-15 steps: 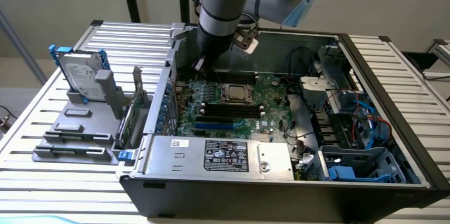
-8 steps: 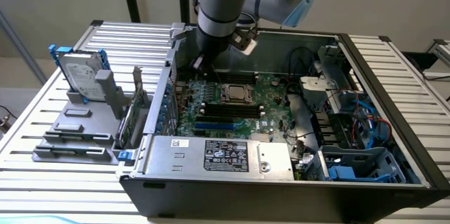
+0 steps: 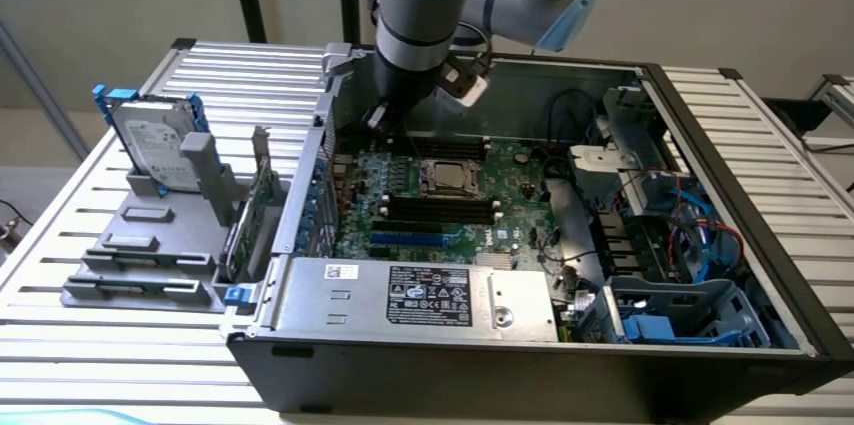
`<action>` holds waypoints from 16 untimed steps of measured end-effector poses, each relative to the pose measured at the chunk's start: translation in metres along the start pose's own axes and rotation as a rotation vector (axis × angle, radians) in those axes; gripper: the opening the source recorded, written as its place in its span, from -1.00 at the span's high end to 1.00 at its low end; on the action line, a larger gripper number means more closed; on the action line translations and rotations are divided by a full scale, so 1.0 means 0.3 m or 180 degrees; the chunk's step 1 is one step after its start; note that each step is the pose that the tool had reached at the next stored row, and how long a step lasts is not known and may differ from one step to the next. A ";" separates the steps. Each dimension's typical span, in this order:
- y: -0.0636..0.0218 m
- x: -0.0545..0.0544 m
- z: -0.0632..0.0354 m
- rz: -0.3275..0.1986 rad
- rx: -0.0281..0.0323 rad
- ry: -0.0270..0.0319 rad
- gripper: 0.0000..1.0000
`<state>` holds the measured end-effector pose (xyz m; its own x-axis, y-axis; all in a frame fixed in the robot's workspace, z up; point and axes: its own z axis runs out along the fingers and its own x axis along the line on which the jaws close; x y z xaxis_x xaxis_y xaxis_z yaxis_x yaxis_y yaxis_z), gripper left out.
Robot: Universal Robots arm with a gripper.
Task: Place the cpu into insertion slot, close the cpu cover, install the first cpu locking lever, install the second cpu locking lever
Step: 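Install the first cpu locking lever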
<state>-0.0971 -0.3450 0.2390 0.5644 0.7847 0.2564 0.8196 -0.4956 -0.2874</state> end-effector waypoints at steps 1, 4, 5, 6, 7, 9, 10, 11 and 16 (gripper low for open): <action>0.004 0.003 -0.001 0.0002 0.0000 0.0000 0.79; 0.015 0.011 -0.002 0.0004 0.0002 -0.0001 0.79; 0.018 0.014 -0.003 0.0005 0.0003 -0.0002 0.79; 0.021 0.016 -0.004 0.0005 0.0003 -0.0002 0.79; 0.023 0.019 -0.006 0.0005 0.0003 -0.0002 0.79; 0.030 0.027 -0.010 0.0005 0.0003 -0.0001 0.79; 0.034 0.031 -0.012 0.0005 0.0004 0.0000 0.79; 0.040 0.036 -0.015 0.0005 0.0004 0.0000 0.79; 0.085 0.069 -0.024 0.0005 0.0007 0.0004 0.79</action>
<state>-0.0638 -0.3440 0.2434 0.5659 0.7834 0.2571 0.8185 -0.4961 -0.2898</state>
